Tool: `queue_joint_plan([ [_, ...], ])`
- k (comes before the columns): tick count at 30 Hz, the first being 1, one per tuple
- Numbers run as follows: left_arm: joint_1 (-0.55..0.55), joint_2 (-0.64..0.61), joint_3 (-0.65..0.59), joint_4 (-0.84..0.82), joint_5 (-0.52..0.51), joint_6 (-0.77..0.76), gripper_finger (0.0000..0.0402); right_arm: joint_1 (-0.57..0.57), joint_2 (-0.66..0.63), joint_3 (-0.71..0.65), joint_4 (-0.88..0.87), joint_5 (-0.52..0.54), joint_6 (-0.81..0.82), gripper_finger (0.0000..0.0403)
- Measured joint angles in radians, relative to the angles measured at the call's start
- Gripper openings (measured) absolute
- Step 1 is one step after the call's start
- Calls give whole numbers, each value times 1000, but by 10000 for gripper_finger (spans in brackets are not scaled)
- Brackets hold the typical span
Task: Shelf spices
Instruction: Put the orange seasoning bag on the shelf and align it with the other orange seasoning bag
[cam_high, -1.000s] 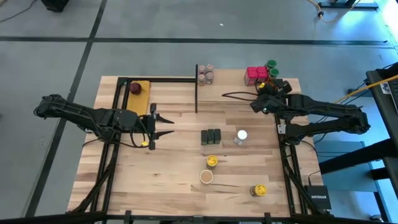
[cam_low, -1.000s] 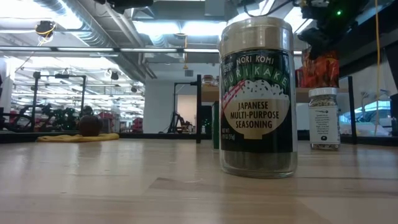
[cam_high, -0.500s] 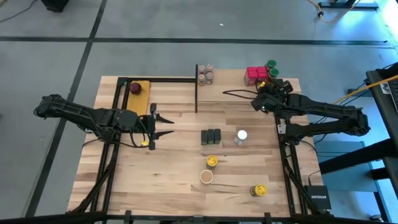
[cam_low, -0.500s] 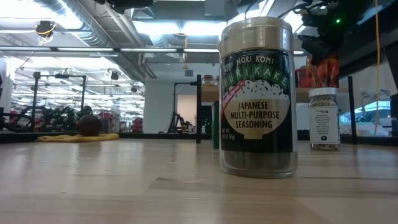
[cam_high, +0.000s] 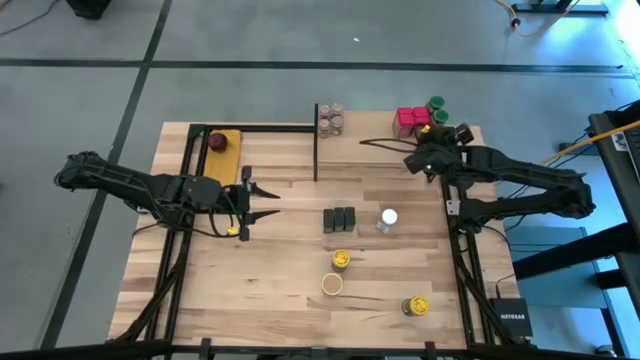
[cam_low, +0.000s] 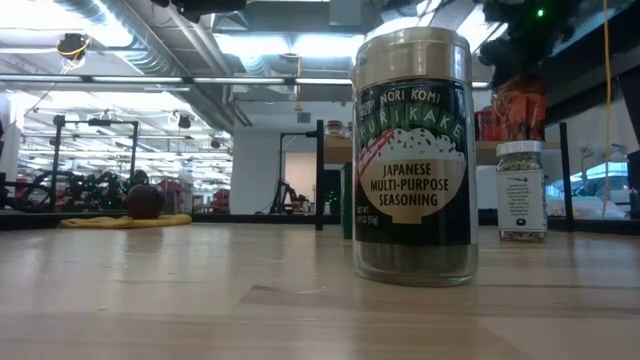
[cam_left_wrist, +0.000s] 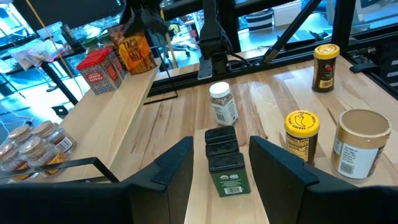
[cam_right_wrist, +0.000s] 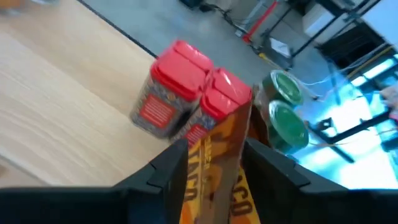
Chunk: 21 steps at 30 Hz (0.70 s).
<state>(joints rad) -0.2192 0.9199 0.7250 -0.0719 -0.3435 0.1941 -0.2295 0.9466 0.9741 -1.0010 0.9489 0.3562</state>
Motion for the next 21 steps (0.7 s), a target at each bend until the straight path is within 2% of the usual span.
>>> queue_joint_plan([
  [5, 0, 0, 0, -1, 0, -4, 150, 0, 0, 86, -17, -74, -21, 155],
  [12, 0, 0, 0, -1, 0, -4, 150, 1, 0, 164, -22, -267, -16, 154],
  [18, 0, 0, 0, -1, 0, -4, 150, 1, 1, 123, -20, -474, -2, 154],
  [21, 0, 0, 0, 0, 0, -4, 150, 1, 8, 65, -21, -501, 0, 154],
])
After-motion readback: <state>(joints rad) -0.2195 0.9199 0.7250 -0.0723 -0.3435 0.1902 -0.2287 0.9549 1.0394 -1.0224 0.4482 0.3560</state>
